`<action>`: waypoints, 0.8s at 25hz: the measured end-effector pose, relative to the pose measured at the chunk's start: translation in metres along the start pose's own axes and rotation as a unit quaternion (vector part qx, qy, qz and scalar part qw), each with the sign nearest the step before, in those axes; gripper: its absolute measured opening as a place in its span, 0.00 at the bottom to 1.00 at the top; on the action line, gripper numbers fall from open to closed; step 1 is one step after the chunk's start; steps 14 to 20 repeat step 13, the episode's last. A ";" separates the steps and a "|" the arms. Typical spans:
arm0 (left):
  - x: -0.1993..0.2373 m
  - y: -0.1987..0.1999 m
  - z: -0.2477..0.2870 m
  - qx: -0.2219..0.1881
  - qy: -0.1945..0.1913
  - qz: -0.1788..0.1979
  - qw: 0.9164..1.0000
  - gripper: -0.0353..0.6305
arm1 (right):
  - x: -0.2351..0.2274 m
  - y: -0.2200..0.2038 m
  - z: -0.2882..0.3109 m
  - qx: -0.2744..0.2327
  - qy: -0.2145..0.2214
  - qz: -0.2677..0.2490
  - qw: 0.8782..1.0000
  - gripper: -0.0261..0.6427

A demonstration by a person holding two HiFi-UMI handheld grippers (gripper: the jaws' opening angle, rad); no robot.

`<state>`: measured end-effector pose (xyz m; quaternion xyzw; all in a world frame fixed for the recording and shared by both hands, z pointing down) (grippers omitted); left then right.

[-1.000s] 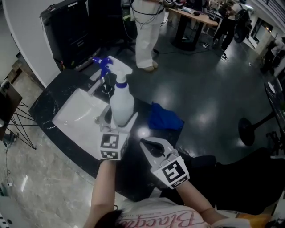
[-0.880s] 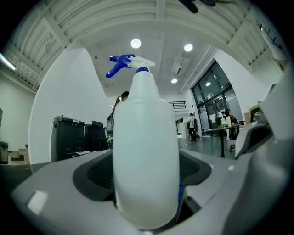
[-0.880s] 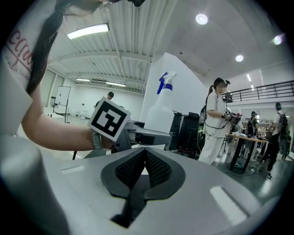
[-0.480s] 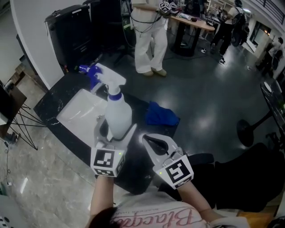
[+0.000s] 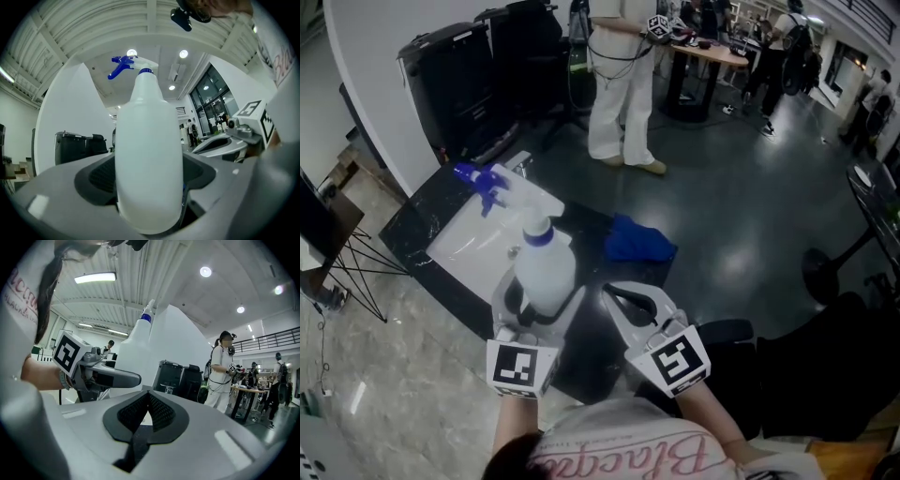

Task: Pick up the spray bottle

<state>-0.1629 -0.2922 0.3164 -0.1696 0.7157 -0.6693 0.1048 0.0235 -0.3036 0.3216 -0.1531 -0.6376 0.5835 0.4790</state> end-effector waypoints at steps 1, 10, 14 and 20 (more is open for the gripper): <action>-0.002 0.002 -0.002 -0.004 -0.001 -0.004 1.000 0.65 | 0.000 0.001 -0.002 -0.002 -0.002 0.000 1.000 0.04; -0.014 0.004 -0.010 0.009 -0.001 -0.013 1.000 0.65 | 0.002 0.005 -0.010 -0.017 0.014 -0.008 1.000 0.04; -0.019 0.004 -0.009 -0.002 -0.011 -0.013 1.000 0.65 | 0.001 0.006 -0.010 -0.017 0.015 -0.010 1.000 0.04; -0.019 0.004 -0.009 -0.002 -0.011 -0.013 1.000 0.65 | 0.001 0.006 -0.010 -0.017 0.015 -0.010 1.000 0.04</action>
Point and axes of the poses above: the fingertips, and each gripper's own axes: z forward along the fingers, x to its left, y out of its top, the point moved 10 cm from there along -z, backward along the fingers, and after that the axes turned 12 degrees about -z, right-handed, at the moved point
